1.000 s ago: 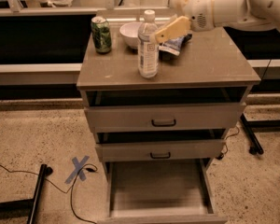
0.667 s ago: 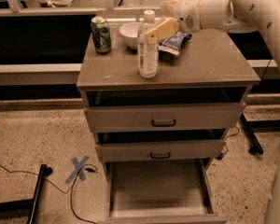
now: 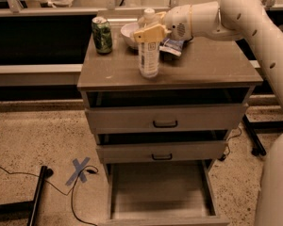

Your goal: Place blue plastic bottle into bottom drawer

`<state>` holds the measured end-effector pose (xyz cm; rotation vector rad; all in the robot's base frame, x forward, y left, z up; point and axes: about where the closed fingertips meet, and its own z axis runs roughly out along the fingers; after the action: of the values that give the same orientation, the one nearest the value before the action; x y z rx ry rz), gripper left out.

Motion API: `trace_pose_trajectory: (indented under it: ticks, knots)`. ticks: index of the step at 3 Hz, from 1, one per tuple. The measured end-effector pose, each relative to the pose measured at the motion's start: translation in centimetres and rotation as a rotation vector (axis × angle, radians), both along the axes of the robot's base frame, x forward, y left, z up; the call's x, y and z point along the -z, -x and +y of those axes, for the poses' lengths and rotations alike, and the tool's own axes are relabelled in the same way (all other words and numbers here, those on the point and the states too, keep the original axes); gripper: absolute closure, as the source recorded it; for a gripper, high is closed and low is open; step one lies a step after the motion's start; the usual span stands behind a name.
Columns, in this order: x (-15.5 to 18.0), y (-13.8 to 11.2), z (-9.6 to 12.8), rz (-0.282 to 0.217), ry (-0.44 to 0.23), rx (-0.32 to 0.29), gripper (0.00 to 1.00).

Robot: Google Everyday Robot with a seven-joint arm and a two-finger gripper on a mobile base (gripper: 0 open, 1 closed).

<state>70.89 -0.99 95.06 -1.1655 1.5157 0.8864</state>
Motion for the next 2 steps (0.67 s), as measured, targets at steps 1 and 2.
trace_pose_trajectory:
  ticks: [1, 2]
  knots:
    - [0.0, 0.7, -2.0, -0.002, -0.039, 0.051, 0.73]
    - [-1.5, 1.8, -6.5, -0.059, -0.119, 0.113, 0.96]
